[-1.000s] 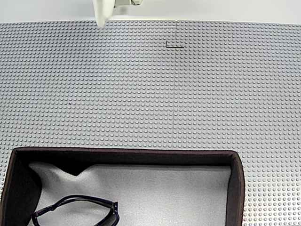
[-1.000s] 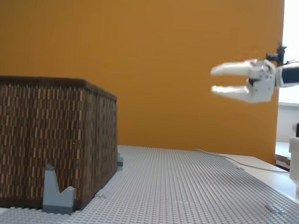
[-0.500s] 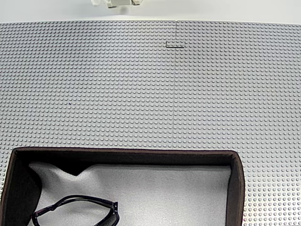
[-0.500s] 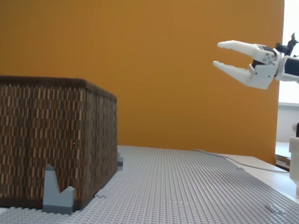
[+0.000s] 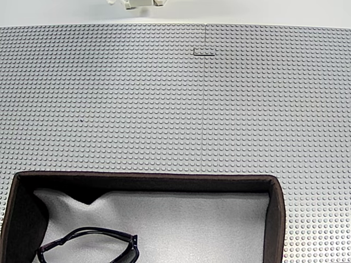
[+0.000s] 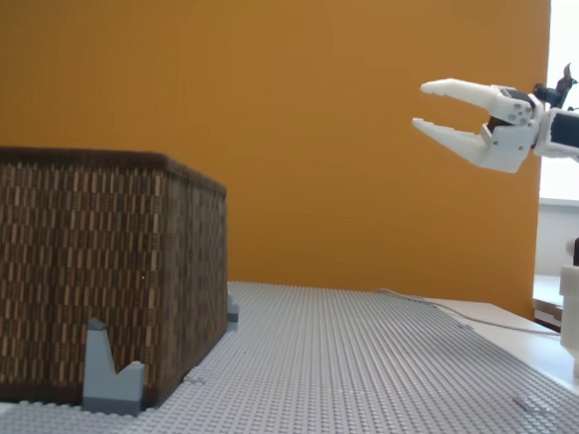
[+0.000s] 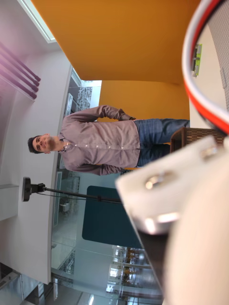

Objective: Grasp a glasses and put it in the bin.

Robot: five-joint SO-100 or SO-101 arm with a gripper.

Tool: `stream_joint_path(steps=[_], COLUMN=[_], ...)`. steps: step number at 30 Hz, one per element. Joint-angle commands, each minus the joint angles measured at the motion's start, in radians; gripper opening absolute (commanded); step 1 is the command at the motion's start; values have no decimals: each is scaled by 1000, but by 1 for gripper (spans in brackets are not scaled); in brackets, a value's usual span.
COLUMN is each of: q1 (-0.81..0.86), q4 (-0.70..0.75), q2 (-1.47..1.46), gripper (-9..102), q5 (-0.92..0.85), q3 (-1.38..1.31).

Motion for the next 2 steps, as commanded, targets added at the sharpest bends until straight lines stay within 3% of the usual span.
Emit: stream_joint_path(steps=[1,2], q1=[-8,-8], q4=[-3,2], q2=[11,11], gripper=[21,21], q5=[-21,-29], q3=[6,6])
